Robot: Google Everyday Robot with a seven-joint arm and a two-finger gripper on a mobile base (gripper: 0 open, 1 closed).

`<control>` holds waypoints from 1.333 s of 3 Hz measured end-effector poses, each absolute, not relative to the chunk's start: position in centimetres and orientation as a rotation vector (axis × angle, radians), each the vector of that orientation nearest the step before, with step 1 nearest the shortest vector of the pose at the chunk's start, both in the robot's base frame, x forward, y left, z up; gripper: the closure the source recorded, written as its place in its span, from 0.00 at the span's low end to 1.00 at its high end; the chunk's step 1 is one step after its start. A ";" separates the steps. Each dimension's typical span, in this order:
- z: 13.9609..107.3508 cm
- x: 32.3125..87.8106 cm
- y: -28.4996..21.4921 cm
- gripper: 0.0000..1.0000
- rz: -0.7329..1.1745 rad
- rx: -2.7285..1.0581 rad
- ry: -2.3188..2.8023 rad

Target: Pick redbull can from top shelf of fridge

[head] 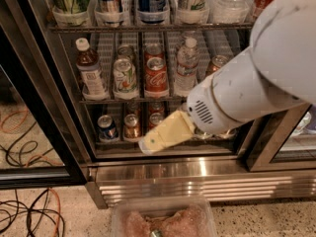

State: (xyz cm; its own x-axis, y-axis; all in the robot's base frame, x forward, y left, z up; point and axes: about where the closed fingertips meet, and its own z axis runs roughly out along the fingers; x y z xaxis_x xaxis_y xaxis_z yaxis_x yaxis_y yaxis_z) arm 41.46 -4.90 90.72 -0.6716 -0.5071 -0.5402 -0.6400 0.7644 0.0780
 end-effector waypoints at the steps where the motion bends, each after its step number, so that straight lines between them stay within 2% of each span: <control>1: 91.5 43.9 -2.3 0.00 0.333 -0.727 2.421; 2: 91.6 45.7 -1.1 0.00 0.299 -0.621 2.426; 4: 92.5 45.5 -0.9 0.00 0.312 -0.538 2.432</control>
Offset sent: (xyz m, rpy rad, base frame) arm 0.0644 0.0475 -0.0002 0.1004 -0.0245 -0.4006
